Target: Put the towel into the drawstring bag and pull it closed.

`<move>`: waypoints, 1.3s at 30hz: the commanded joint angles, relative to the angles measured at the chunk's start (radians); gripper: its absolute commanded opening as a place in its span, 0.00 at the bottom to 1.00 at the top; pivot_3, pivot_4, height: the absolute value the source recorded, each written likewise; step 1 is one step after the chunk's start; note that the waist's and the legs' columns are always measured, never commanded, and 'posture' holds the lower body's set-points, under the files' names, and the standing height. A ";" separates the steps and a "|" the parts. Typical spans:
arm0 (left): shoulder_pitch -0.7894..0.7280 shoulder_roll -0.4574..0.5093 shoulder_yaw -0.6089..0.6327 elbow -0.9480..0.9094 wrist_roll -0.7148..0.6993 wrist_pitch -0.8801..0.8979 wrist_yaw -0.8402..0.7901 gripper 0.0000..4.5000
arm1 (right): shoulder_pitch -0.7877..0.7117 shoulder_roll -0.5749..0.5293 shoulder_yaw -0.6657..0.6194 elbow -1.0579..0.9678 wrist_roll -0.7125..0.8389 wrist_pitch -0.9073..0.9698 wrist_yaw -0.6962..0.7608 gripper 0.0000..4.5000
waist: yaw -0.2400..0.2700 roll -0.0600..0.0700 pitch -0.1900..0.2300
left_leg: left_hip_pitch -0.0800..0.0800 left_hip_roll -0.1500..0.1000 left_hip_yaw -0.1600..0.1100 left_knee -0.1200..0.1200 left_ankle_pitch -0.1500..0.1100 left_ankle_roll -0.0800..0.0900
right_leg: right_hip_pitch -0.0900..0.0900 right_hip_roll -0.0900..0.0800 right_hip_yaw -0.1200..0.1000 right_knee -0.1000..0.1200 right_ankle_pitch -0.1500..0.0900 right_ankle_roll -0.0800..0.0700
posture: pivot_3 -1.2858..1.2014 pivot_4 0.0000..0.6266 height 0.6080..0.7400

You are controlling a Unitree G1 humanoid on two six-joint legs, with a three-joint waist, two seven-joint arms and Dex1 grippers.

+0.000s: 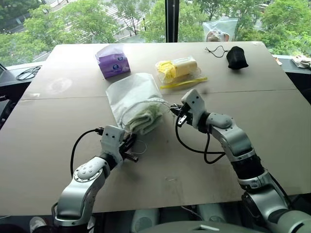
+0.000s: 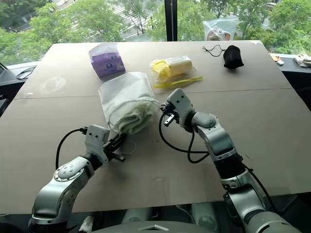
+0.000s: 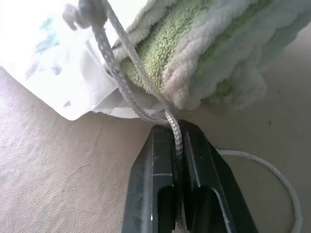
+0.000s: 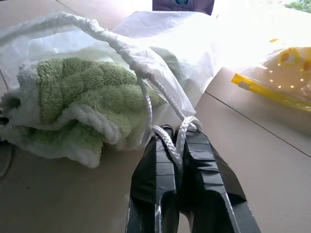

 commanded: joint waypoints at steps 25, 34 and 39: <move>-0.743 0.549 0.369 0.882 0.248 -0.594 0.115 0.02 | -0.317 -0.623 -0.432 0.122 -0.238 -0.205 -0.226 0.00 | -0.003 -0.003 0.006 | -0.025 -0.004 0.007 0.000 0.001 -0.001 | -0.025 -0.008 0.000 0.001 -0.002 0.006 | 0.52 0.24 1.00; -0.882 0.544 0.282 1.017 0.207 -0.724 0.020 0.02 | -0.270 -0.681 -0.464 0.087 -0.037 -0.206 -0.071 0.00 | -0.002 -0.003 0.006 | -0.022 -0.004 0.005 0.000 -0.002 0.003 | -0.022 -0.007 -0.002 0.001 -0.002 0.006 | 0.52 0.24 1.00; -0.967 0.470 0.192 0.975 0.192 -0.732 -0.054 0.02 | -0.335 -0.609 -0.401 -0.002 0.134 -0.156 0.064 0.00 | -0.001 -0.003 0.006 | -0.020 -0.004 0.004 0.002 -0.002 0.003 | -0.018 -0.006 -0.002 0.002 -0.001 0.006 | 0.52 0.24 1.00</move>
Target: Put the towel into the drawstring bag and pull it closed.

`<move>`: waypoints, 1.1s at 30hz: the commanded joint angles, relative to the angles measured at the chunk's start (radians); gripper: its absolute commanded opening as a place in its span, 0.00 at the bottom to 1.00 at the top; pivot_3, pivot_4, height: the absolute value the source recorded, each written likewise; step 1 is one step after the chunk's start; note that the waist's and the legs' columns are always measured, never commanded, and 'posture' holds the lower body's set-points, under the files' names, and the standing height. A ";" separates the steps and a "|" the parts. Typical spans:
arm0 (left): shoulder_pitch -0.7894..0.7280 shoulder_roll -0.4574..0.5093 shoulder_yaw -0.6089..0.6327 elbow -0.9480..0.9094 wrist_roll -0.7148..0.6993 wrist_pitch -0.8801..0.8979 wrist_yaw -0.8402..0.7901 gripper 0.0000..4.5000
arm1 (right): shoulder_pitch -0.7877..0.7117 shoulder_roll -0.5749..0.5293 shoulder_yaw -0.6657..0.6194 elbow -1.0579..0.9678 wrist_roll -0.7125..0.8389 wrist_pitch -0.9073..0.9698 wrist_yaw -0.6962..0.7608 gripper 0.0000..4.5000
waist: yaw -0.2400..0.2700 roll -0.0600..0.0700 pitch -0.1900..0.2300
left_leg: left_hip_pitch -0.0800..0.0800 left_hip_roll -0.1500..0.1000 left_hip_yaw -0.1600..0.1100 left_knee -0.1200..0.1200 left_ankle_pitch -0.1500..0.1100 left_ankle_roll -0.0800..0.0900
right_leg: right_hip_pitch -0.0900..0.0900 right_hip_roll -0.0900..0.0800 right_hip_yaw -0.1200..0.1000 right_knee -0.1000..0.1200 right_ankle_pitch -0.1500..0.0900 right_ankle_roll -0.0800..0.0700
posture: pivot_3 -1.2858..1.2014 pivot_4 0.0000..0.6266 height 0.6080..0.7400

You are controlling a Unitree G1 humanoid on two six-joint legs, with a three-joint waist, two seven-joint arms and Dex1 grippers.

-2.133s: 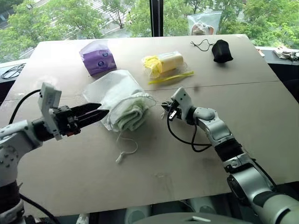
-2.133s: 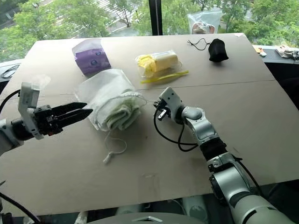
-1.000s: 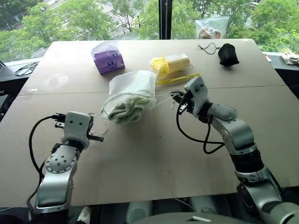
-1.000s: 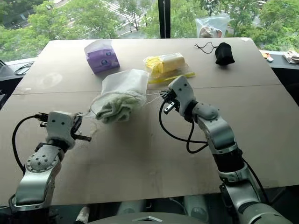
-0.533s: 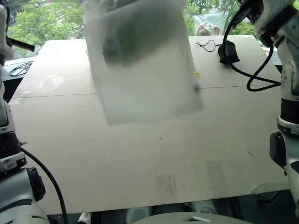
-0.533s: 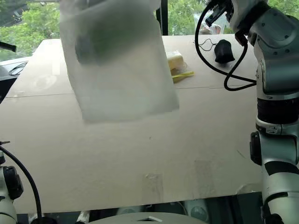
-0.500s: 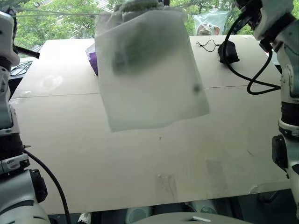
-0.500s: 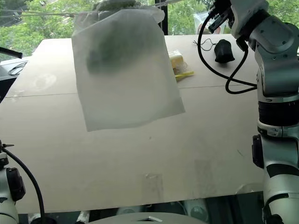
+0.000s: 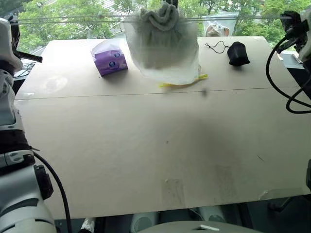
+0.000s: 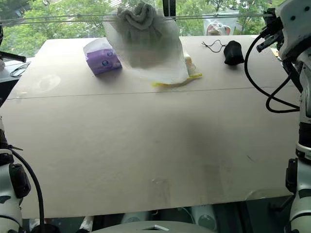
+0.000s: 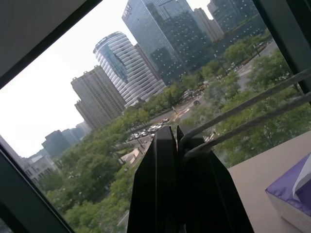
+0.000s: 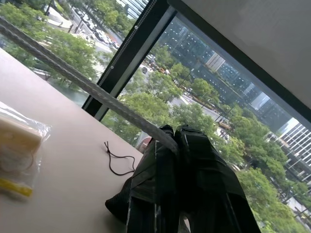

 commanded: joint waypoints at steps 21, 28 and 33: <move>0.055 -0.106 0.139 -0.234 -0.146 0.159 0.019 0.02 | -0.161 0.138 -0.186 -0.355 0.716 0.456 0.041 0.00 | 0.000 0.000 -0.001 | -0.001 0.000 -0.003 0.008 -0.001 0.001 | 0.002 -0.002 -0.002 0.004 0.001 0.001 | 0.52 0.24 1.00; 0.078 -0.091 0.150 -0.163 -0.139 0.173 0.052 0.02 | -0.122 0.158 -0.057 -0.260 0.518 0.326 -0.033 0.00 | 0.005 -0.001 -0.001 | -0.001 0.000 -0.004 0.010 -0.001 0.001 | 0.001 -0.002 -0.003 0.008 0.001 0.001 | 0.52 0.24 1.00; -0.079 -0.038 0.117 -0.048 -0.106 0.104 0.045 0.02 | -0.268 0.191 -0.045 -0.080 0.468 0.189 0.038 0.00 | 0.005 -0.001 -0.001 | -0.002 -0.002 -0.003 0.012 0.000 0.002 | 0.001 -0.001 -0.004 0.008 0.001 0.001 | 0.52 0.24 1.00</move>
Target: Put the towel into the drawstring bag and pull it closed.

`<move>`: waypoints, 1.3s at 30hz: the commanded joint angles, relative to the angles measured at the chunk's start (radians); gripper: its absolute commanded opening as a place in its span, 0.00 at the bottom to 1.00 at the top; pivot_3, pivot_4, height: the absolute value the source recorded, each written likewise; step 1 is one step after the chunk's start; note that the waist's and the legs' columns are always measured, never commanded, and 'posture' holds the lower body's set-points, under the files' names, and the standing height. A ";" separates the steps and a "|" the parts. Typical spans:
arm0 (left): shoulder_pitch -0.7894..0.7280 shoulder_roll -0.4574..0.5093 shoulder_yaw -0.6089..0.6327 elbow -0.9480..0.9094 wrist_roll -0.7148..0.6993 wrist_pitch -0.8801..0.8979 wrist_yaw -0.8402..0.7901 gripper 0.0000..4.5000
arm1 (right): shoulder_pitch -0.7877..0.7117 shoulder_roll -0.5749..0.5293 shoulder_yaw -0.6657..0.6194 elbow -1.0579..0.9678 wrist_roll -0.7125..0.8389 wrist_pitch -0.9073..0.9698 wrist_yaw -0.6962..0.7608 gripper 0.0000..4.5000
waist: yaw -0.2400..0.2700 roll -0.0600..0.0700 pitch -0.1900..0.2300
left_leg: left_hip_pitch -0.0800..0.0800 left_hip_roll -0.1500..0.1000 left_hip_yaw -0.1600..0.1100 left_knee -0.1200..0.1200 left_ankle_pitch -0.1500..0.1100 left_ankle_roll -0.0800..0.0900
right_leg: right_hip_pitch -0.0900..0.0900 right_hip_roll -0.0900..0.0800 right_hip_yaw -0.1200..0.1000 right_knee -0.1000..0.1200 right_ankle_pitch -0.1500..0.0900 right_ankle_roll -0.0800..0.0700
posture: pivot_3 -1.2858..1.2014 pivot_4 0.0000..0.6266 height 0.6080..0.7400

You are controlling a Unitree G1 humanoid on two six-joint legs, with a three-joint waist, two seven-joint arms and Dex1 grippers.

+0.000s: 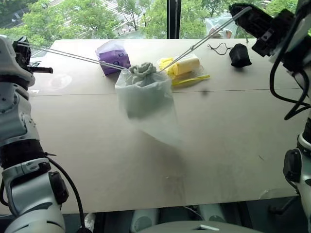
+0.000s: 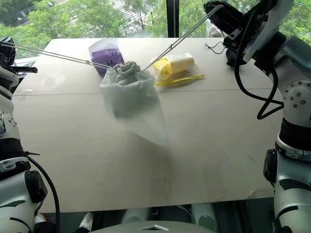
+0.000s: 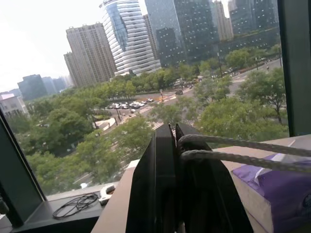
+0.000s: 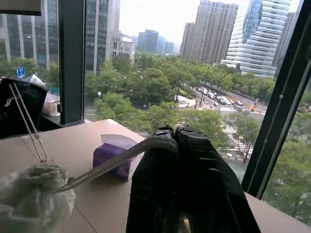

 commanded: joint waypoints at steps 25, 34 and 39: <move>0.924 0.254 -0.143 -0.613 -0.296 0.392 -0.884 0.86 | 0.879 -0.228 0.142 -0.548 -0.008 0.076 0.197 0.99 | -0.006 0.004 0.001 | 0.024 0.005 0.002 -0.004 -0.003 0.005 | 0.023 0.000 0.001 -0.010 -0.006 -0.001 | 0.52 0.24 1.00; 0.656 0.242 -0.233 -0.397 -0.187 0.250 -0.923 0.86 | 0.524 0.125 0.557 -0.236 -0.329 -0.127 0.132 0.99 | -0.006 0.003 0.000 | 0.022 0.004 0.002 -0.004 -0.003 0.005 | 0.022 0.001 0.001 -0.011 -0.003 -0.004 | 0.52 0.24 1.00; 0.583 0.223 -0.253 -0.376 -0.138 0.181 -0.904 0.86 | 0.363 0.197 0.679 0.184 -0.636 -0.406 0.033 0.99 | -0.001 0.003 0.000 | 0.013 0.002 0.003 -0.004 -0.003 0.005 | 0.014 0.000 0.001 -0.011 -0.001 0.000 | 0.52 0.24 1.00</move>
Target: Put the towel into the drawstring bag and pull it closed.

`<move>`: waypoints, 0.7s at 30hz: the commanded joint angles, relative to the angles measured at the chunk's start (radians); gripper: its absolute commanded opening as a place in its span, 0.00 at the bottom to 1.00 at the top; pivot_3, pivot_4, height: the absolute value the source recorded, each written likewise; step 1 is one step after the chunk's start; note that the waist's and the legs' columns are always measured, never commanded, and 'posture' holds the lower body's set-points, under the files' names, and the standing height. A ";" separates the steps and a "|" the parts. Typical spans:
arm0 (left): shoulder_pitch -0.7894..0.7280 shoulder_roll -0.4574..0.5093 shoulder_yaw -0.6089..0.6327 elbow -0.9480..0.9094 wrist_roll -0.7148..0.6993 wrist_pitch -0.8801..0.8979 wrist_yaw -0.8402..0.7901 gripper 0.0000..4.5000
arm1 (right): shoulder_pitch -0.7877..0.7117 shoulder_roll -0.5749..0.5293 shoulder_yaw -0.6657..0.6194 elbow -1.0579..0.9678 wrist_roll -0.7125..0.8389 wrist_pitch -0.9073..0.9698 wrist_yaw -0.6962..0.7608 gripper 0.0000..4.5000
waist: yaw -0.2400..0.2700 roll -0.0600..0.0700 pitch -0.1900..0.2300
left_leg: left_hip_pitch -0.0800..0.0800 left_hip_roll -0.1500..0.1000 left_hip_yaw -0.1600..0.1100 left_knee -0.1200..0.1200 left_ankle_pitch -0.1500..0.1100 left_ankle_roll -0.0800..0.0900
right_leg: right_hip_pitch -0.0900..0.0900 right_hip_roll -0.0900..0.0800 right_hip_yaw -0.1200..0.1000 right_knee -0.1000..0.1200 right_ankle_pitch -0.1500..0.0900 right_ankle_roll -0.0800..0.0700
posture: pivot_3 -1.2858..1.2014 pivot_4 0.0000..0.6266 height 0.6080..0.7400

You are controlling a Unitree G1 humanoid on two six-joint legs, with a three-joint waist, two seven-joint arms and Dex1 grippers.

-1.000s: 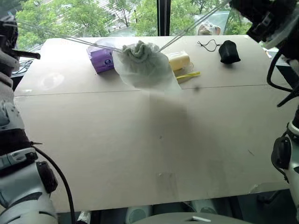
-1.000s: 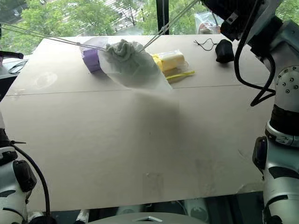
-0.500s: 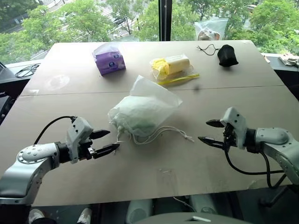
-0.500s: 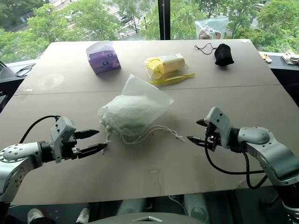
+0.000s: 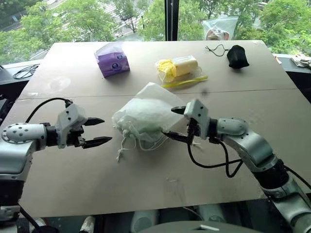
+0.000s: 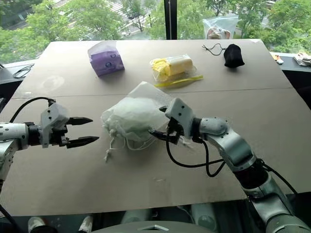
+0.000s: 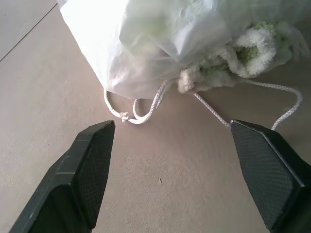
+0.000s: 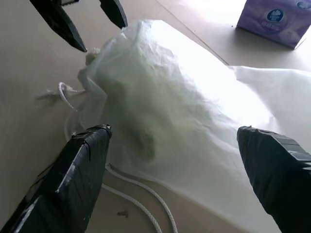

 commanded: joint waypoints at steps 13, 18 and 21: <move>-0.345 -0.108 -0.194 0.027 0.044 -0.032 -0.130 0.75 | -0.148 0.065 -0.238 0.344 -0.086 -0.369 -0.054 1.00 | -0.003 0.000 0.000 | -0.012 0.000 -0.002 0.001 0.001 -0.001 | -0.012 0.001 0.000 0.003 0.001 0.000 | 0.52 0.24 1.00; -0.399 -0.139 -0.256 0.130 0.110 -0.147 -0.182 0.27 | 0.028 0.032 -0.265 -0.024 -0.001 -0.136 -0.012 1.00 | -0.005 0.001 0.000 | -0.012 0.000 -0.001 0.001 0.001 -0.001 | -0.012 0.001 0.000 0.002 0.001 0.000 | 0.52 0.24 1.00; -0.436 -0.157 -0.299 0.212 0.156 -0.216 -0.217 0.03 | 0.123 0.000 -0.260 -0.199 0.034 -0.017 0.005 1.00 | -0.002 0.000 0.000 | -0.012 0.000 -0.001 0.002 0.001 0.000 | -0.012 0.002 0.000 0.004 0.001 0.000 | 0.52 0.24 1.00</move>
